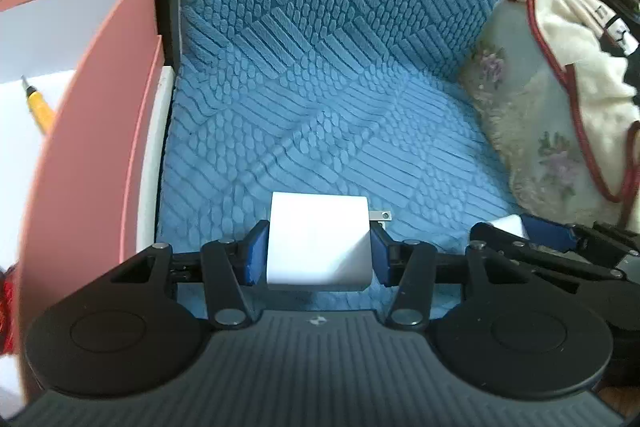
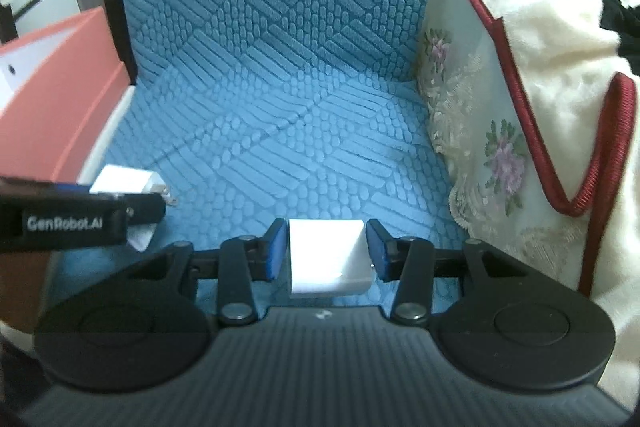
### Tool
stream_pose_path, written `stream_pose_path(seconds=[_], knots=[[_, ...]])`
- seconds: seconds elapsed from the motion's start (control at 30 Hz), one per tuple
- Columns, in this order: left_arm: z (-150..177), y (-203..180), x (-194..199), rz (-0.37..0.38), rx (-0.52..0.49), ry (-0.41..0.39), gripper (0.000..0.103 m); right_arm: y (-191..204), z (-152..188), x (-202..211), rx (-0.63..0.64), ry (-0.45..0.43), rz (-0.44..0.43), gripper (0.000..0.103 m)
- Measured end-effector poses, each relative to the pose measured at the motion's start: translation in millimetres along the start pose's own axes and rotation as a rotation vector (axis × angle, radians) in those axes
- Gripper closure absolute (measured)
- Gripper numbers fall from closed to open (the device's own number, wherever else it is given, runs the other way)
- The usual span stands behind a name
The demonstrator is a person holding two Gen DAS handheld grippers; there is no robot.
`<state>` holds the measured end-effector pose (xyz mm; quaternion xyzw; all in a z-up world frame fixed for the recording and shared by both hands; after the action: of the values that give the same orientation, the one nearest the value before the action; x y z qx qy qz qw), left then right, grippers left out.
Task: Organize rigid objects
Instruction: 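Carry the charger with the left tool while the right tool carries its charger to the pink box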
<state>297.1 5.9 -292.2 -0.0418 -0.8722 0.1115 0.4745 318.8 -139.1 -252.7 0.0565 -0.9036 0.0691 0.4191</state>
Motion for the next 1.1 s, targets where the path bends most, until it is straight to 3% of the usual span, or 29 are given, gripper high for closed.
stream_pose_path(seconds=[0.7, 1.1], knots=[[20, -10, 137, 0.045, 0.08, -0.078, 0.046, 23, 7, 129, 0.003, -0.085, -0.13, 0.057], [25, 14, 205, -0.003, 0.112, -0.143, 0.046, 66, 6, 175, 0.07, -0.126, -0.228, 0.057]])
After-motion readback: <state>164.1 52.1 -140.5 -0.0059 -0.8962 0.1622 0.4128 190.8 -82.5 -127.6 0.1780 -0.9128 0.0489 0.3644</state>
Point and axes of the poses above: each gripper's, at about its wrist camera, not at the fingertips, and x roughly against the way its jaws point, y to its left, z to its underside, the point moved 9 cm from there along -x, roughly the way its jaws point, and after that the axes turned 1 degree about z, right-handed, at the moved point
